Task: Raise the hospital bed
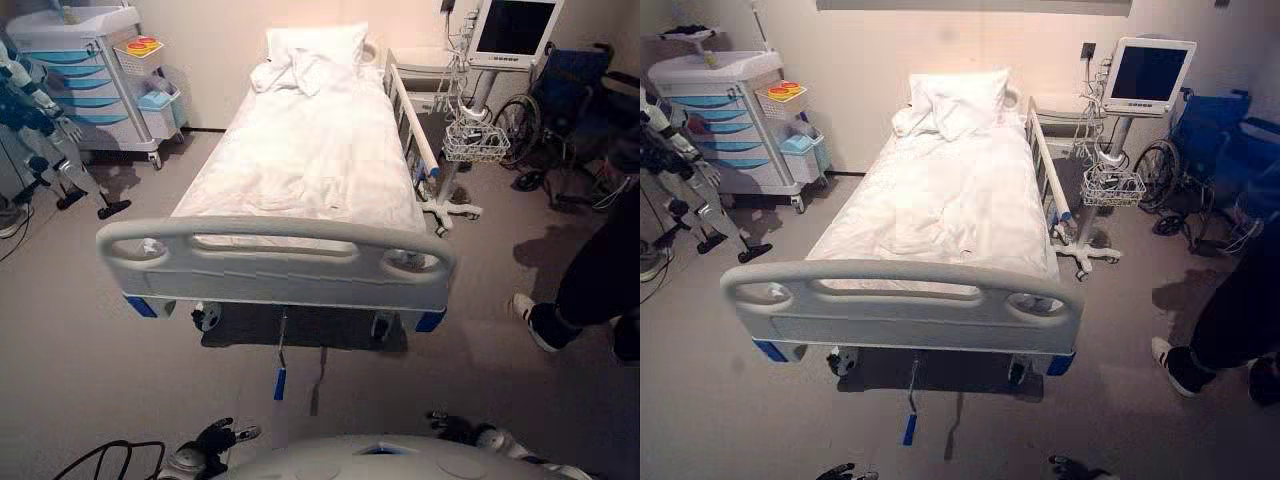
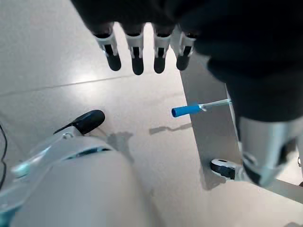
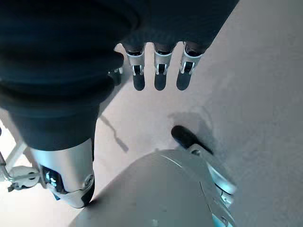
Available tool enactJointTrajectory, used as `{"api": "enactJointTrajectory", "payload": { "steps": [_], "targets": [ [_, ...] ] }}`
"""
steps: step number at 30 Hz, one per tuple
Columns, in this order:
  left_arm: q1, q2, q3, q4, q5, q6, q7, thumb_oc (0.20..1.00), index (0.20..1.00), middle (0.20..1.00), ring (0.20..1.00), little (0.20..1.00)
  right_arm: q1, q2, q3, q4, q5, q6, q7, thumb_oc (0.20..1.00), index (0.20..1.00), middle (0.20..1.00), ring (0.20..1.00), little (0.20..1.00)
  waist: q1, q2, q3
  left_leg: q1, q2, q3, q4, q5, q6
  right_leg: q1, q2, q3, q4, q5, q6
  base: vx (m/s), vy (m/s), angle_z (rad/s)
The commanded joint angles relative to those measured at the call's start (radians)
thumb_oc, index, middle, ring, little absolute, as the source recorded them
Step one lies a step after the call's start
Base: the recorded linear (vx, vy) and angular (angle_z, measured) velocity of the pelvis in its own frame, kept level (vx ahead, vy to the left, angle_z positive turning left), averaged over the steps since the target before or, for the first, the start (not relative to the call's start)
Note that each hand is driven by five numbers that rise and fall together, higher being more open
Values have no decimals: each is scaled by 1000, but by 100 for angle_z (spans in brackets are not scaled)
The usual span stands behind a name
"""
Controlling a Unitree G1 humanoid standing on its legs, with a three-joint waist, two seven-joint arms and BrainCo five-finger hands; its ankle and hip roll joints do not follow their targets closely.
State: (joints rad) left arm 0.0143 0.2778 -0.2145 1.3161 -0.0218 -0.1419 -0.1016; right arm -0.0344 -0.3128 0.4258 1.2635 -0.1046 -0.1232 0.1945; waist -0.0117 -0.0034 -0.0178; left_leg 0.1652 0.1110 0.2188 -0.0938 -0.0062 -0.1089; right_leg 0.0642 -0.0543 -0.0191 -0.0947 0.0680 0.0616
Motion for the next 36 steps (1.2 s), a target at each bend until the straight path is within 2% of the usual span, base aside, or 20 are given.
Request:
{"api": "enactJointTrajectory", "payload": {
  "steps": [1,19,36],
  "targets": [
    [-74,-3,-16,32,9,-15,10,1000,1000,1000,1000,1000,-68,-9,10,27,33,-20,8,1000,1000,1000,1000,1000,-16,-3,53,41,-78,-34,30,-51,69,38,-18,-56,71,-55,66,367,-166,-49],
    [-75,1,7,45,-12,-10,14,1000,1000,1000,1000,1000,-73,-9,18,18,29,-23,12,1000,1000,1000,1000,1000,-9,-10,59,36,-73,-49,19,-38,68,36,-15,-67,74,-55,61,0,0,0],
    [-87,9,14,20,-26,-11,20,1000,1000,1000,1000,1000,-82,-32,29,-78,33,-19,22,1000,1000,1000,1000,1000,-15,-17,83,8,-71,-50,26,-33,67,4,-12,-64,88,-53,60,-1,-1,1]
  ]
}}
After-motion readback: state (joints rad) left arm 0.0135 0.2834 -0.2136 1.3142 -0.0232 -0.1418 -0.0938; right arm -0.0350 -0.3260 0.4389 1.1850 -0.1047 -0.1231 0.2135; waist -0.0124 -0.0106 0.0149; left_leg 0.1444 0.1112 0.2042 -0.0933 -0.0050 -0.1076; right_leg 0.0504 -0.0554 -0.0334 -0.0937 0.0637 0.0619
